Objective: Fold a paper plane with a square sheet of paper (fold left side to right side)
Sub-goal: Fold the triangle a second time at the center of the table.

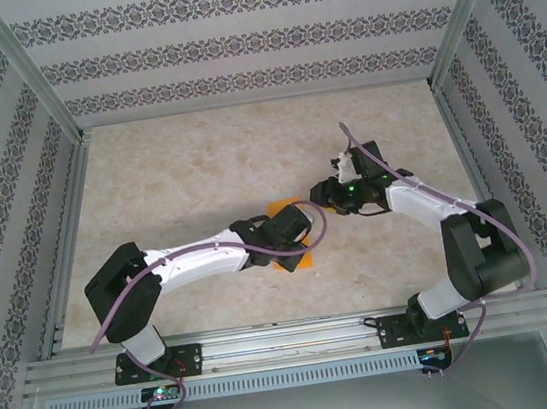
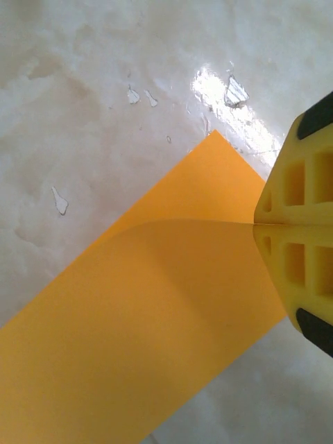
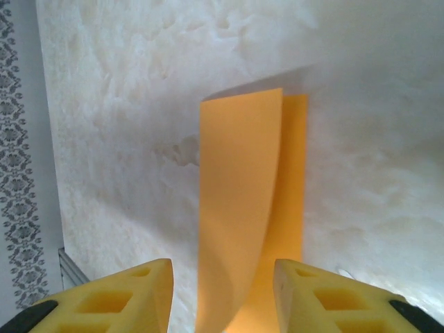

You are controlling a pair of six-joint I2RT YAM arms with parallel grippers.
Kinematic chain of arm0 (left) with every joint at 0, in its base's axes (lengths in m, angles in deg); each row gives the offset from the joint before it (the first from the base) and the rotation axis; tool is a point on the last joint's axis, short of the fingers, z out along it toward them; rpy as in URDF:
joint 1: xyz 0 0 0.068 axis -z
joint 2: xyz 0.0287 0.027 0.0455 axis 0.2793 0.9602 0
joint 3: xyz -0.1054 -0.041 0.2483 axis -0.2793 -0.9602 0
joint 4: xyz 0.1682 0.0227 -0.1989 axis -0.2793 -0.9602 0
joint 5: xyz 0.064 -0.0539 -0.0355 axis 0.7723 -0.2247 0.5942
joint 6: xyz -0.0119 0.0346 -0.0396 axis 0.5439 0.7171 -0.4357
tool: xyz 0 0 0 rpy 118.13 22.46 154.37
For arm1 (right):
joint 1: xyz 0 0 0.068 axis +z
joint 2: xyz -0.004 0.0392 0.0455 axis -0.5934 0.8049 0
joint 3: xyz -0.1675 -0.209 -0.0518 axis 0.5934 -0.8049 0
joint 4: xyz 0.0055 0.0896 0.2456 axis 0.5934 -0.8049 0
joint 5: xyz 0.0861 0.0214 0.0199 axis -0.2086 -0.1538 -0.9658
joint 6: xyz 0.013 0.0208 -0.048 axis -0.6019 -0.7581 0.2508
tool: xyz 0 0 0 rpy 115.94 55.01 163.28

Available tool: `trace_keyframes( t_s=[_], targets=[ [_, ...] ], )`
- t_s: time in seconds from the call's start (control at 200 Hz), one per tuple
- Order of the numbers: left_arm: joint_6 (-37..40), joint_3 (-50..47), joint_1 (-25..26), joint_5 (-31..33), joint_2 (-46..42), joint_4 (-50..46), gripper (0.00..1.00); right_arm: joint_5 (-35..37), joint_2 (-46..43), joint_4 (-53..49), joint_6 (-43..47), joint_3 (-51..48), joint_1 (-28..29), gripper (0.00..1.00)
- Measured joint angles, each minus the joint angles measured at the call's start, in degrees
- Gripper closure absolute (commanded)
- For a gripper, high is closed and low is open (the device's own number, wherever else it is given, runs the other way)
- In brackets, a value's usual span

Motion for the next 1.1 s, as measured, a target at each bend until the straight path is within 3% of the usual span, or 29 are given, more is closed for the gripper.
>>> trace_keyframes(
  t_s=[0.1,0.225,0.58,1.099],
  targets=[
    [-3.1,-2.2,-2.8,-5.7,-0.6,2.8,1.00,0.4,-3.3,0.9,0.1,-4.8,-0.2,0.74],
    [-7.6,-5.4,-6.1,-12.0,-1.2,6.8,1.00,0.4,-7.0,2.1,-0.3,-10.5,0.9,1.00],
    [-13.9,-6.6,-7.9,-17.9,-1.2,10.4,1.00,3.1,-4.9,9.9,-5.6,-15.6,14.5,1.00],
    [-15.0,-7.1,-9.8,-18.7,-1.2,10.4,0.99,5.9,2.4,12.0,-7.7,-15.6,16.7,1.00]
  ],
)
